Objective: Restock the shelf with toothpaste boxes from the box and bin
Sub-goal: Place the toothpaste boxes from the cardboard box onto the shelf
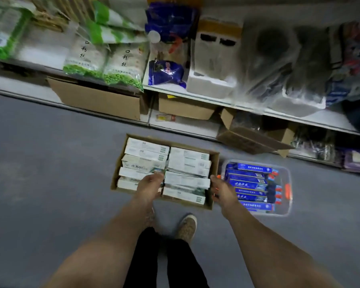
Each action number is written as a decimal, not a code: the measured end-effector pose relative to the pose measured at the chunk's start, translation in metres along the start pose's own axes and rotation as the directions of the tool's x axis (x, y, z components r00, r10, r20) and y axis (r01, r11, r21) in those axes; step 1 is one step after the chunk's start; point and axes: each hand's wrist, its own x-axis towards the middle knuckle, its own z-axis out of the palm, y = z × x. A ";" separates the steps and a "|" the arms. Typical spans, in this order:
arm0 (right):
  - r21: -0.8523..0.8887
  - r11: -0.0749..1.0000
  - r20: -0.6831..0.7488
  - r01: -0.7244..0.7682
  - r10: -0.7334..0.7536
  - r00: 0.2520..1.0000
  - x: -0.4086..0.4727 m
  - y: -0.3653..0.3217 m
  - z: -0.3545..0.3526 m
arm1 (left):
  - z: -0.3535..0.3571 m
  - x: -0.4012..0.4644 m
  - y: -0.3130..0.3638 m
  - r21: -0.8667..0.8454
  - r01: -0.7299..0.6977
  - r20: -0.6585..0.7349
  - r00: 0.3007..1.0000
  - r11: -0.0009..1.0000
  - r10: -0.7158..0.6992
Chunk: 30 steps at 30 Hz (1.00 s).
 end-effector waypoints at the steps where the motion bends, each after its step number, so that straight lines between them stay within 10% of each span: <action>1: 0.011 1.000 -0.005 -0.012 0.012 1.000 0.016 0.007 0.000 | 0.006 0.015 -0.007 0.017 0.008 -0.001 1.000 1.000 -0.008; 18: -0.049 0.998 -0.097 0.029 -0.034 0.995 0.225 0.113 0.009 | 0.075 0.203 -0.124 0.258 0.056 -0.094 0.995 0.964 -0.033; 30: -0.240 0.935 -0.062 0.260 -0.282 0.957 0.200 0.094 -0.025 | 0.081 0.178 -0.075 -0.065 -0.015 -0.087 0.996 0.998 0.010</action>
